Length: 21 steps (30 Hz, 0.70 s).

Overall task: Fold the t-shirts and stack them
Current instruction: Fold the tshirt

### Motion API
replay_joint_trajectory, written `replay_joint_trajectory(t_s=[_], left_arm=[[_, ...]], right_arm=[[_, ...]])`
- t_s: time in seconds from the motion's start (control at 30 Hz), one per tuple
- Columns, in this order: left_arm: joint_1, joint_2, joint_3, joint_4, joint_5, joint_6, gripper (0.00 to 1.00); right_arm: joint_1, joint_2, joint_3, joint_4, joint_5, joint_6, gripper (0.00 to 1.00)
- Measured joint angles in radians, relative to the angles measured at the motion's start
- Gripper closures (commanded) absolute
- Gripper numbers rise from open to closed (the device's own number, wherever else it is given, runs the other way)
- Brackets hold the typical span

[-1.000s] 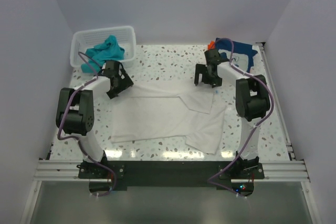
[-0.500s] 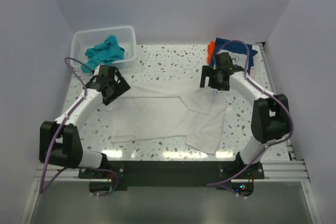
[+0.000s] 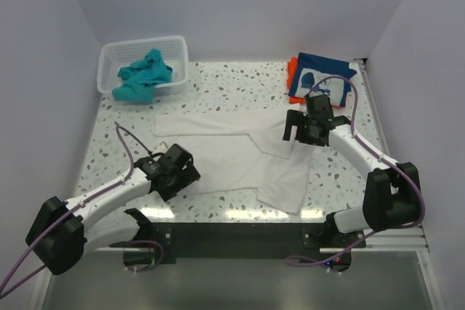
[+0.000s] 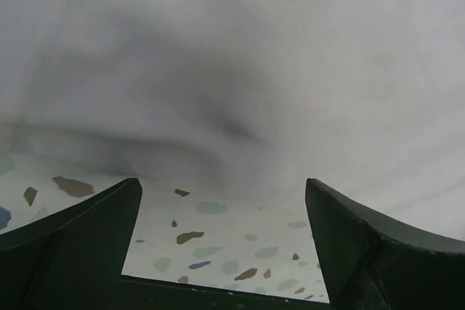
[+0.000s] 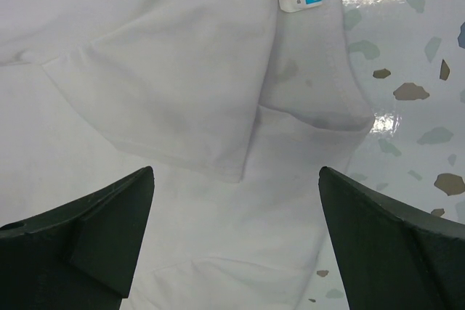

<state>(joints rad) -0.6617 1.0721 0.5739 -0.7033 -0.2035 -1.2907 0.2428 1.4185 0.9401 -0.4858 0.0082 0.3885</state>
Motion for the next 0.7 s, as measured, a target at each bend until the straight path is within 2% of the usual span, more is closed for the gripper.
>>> replay_joint_trajectory(t_s=[0.13,0.3,0.33,0.43,0.53,0.6,0.63,0.7], left_arm=[[-0.001,-0.027,-0.072,-0.064,-0.026,-0.108,0.02],[0.000,-0.121,-0.080,-0.138,-0.109,-0.224,0.04],[0.002,-0.130,-0.080,-0.154,-0.126,-0.241,0.10],[0.029,-0.145,-0.082,-0.190,-0.169,-0.271,0.19],[0.100,-0.142,-0.090,-0.194,-0.187,-0.263,0.29],[0.154,-0.126,-0.095,-0.195,-0.190,-0.248,0.37],[0.172,-0.114,-0.095,-0.196,-0.193,-0.239,0.44],[0.190,-0.084,-0.095,-0.195,-0.195,-0.229,0.51]], right_arm=[[0.000,0.000,0.000,0.001,0.000,0.000,0.01],[0.000,0.000,0.000,0.000,0.000,-0.004,0.01],[0.000,0.000,0.000,0.000,0.000,-0.005,0.01],[0.000,0.000,0.000,0.000,0.000,-0.005,0.01],[0.000,0.000,0.000,-0.002,0.000,-0.007,0.01],[0.000,0.000,0.000,-0.006,0.000,-0.008,0.01],[0.000,0.000,0.000,-0.008,0.000,-0.008,0.01],[0.000,0.000,0.000,-0.011,0.000,-0.008,0.01]])
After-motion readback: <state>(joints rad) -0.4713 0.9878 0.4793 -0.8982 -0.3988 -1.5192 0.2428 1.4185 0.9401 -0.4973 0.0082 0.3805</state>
